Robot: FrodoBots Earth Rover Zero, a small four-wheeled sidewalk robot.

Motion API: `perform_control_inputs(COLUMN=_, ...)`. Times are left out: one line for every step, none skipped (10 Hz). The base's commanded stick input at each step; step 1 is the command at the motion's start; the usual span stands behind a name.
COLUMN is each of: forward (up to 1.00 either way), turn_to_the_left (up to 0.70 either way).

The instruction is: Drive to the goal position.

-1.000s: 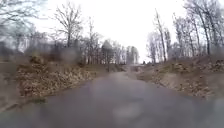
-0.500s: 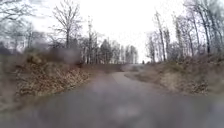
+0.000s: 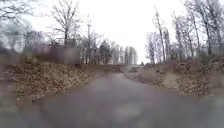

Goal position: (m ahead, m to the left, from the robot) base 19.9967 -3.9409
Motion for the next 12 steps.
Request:
perform_control_inputs(forward=1.00, turn_to_the_left=0.00)
perform_control_inputs(forward=1.00, turn_to_the_left=0.00)
perform_control_inputs(forward=1.00, turn_to_the_left=0.00)
perform_control_inputs(forward=1.00, turn_to_the_left=0.00)
perform_control_inputs(forward=1.00, turn_to_the_left=0.00)
perform_control_inputs(forward=1.00, turn_to_the_left=0.00)
perform_control_inputs(forward=1.00, turn_to_the_left=0.00)
perform_control_inputs(forward=1.00, turn_to_the_left=0.00)
perform_control_inputs(forward=1.00, turn_to_the_left=0.00)
perform_control_inputs(forward=1.00, turn_to_the_left=0.00)
perform_control_inputs(forward=1.00, turn_to_the_left=0.00)
perform_control_inputs(forward=1.00, turn_to_the_left=0.00)
